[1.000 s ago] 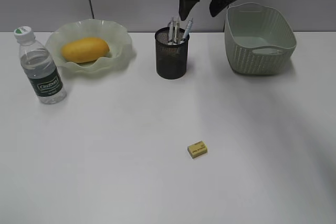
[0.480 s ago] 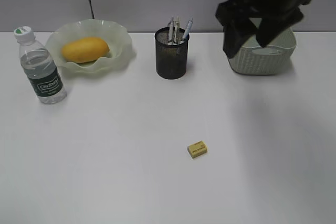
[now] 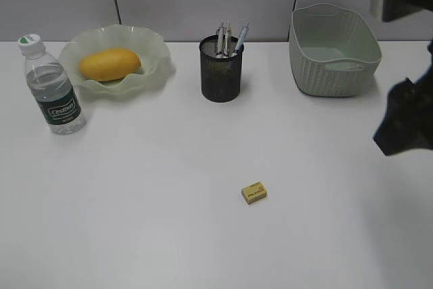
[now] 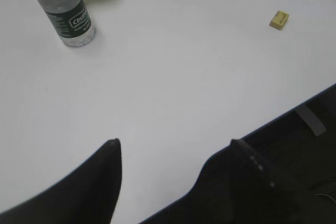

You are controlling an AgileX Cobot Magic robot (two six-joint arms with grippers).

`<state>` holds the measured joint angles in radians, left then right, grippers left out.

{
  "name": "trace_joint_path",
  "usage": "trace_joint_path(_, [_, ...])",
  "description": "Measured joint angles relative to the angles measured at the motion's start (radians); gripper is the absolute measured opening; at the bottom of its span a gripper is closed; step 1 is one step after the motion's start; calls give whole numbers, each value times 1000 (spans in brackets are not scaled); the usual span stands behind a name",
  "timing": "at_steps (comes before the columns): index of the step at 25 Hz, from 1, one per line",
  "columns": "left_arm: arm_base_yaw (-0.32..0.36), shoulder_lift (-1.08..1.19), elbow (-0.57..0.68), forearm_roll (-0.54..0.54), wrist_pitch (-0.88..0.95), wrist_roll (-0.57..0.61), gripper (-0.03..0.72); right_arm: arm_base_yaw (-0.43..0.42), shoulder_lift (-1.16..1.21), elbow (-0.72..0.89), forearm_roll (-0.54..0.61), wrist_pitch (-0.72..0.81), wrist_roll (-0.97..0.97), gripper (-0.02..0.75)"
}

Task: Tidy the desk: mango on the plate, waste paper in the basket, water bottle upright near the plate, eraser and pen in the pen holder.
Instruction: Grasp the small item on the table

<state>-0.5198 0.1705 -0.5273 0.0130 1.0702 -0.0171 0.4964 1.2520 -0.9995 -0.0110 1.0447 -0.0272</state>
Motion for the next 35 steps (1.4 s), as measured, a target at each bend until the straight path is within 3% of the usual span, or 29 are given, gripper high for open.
trace_joint_path(9, [0, 0, 0, 0, 0, 0, 481, 0, -358, 260, -1, -16, -7, 564])
trace_joint_path(20, [0, 0, 0, 0, 0, 0, 481, 0, -736, 455, -2, -33, -7, 564])
trace_joint_path(35, [0, 0, 0, -1, -1, 0, 481, 0, -827, 488, 20, -6, -6, 564])
